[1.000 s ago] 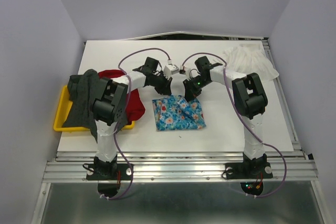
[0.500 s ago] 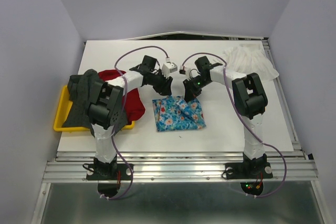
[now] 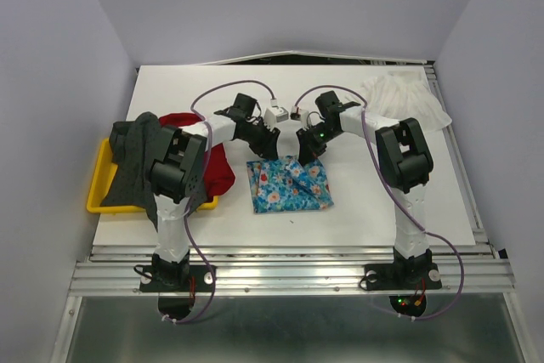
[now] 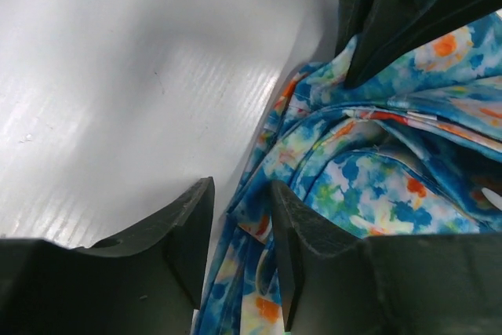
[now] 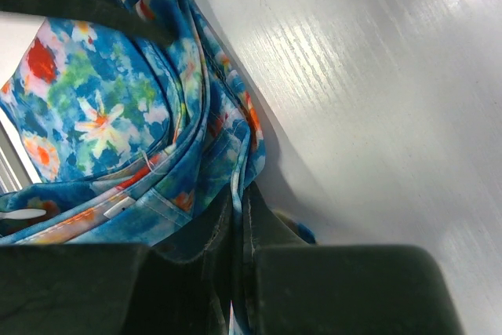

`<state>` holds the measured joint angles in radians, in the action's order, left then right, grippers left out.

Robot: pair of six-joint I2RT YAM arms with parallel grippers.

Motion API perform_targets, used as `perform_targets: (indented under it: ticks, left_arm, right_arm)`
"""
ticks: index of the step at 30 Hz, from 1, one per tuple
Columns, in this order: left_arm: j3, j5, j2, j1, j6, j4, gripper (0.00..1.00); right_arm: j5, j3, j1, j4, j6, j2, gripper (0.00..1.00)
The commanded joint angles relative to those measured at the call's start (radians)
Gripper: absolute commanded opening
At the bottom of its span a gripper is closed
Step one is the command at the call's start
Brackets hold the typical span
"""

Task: Fold and stack the skirts
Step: Fold the skirt

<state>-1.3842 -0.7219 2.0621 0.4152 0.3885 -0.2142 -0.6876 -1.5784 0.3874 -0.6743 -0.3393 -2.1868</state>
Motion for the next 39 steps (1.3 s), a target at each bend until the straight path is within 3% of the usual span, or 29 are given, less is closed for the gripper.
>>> perform_targets:
  ticks: [1,4,5,7,18,28,37,39]
  left_arm:
    - [-0.030,-0.047,-0.005,0.005,0.039,-0.063,0.34]
    - [-0.010,-0.045,-0.034,0.004,0.056,-0.079,0.18]
    - [0.016,-0.045,-0.046,0.002,0.058,-0.076,0.07]
    - [0.043,-0.036,-0.100,0.000,0.055,-0.064,0.00]
    - [0.174,0.045,-0.261,0.004,0.004,-0.040,0.00]
    - [0.180,0.116,-0.129,0.017,0.016,-0.077,0.00]
    - [0.160,0.182,-0.059,0.019,0.027,-0.094,0.00]
    - [0.157,0.185,-0.050,0.019,0.030,-0.097,0.00]
  right_arm:
    - [0.161,0.011,0.008,-0.022,-0.035,-0.082,0.01]
    - [0.168,0.012,0.008,-0.022,-0.037,-0.082,0.01]
    - [0.171,0.014,0.008,-0.022,-0.038,-0.080,0.01]
    - [0.175,0.017,0.008,-0.021,-0.040,-0.079,0.01]
    - [0.175,0.028,0.008,-0.014,-0.030,-0.082,0.01]
    - [0.171,0.014,0.008,-0.016,-0.017,-0.076,0.01]
    - [0.260,-0.064,-0.028,-0.030,0.092,0.019,0.37]
    - [0.251,-0.093,-0.065,-0.056,0.103,0.067,0.39]
